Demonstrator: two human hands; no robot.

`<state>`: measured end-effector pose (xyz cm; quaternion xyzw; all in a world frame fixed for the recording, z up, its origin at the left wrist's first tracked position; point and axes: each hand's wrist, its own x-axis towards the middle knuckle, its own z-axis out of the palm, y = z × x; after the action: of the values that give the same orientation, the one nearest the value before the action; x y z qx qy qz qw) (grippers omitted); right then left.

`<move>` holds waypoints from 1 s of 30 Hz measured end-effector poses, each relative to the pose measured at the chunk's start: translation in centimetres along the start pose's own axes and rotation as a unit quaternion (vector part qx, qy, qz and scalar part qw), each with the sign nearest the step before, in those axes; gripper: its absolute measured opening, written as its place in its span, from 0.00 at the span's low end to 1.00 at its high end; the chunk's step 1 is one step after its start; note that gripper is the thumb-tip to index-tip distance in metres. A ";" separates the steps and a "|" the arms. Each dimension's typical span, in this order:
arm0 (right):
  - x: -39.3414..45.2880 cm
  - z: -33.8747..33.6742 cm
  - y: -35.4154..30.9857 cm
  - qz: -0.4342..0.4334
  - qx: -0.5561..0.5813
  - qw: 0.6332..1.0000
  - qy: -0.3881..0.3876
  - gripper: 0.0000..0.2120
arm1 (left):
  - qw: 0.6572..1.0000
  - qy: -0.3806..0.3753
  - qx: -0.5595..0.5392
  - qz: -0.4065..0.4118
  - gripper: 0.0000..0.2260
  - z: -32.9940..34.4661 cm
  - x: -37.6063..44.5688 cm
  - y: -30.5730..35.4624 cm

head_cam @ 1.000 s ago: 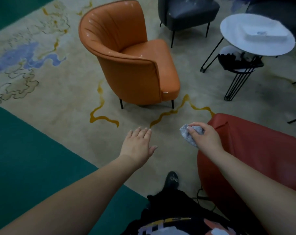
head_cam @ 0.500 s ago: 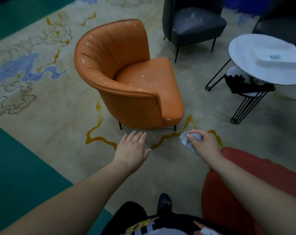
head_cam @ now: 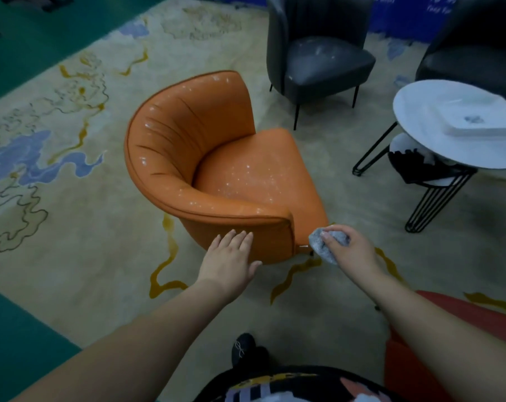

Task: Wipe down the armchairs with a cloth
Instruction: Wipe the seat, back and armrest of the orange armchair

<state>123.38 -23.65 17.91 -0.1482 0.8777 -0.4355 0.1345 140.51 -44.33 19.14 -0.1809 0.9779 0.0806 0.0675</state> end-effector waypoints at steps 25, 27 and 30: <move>18.8 10.6 -4.3 -0.031 -0.031 0.982 -0.184 0.03 | 0.993 -0.053 0.001 -0.103 0.30 0.3 12.5 -8.4; 20.6 10.5 -4.5 -0.039 -0.039 0.977 -0.204 0.03 | 0.992 -0.049 -0.002 -0.121 0.30 0.3 13.6 -8.0; 22.8 10.0 -4.7 -0.049 -0.047 0.975 -0.213 0.04 | 0.987 -0.042 -0.023 -0.151 0.29 0.5 15.1 -7.3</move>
<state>106.76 -42.24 13.38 -0.2870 0.8400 -0.3579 0.2897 129.23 -56.16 15.28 -0.3247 0.9334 0.0992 0.1159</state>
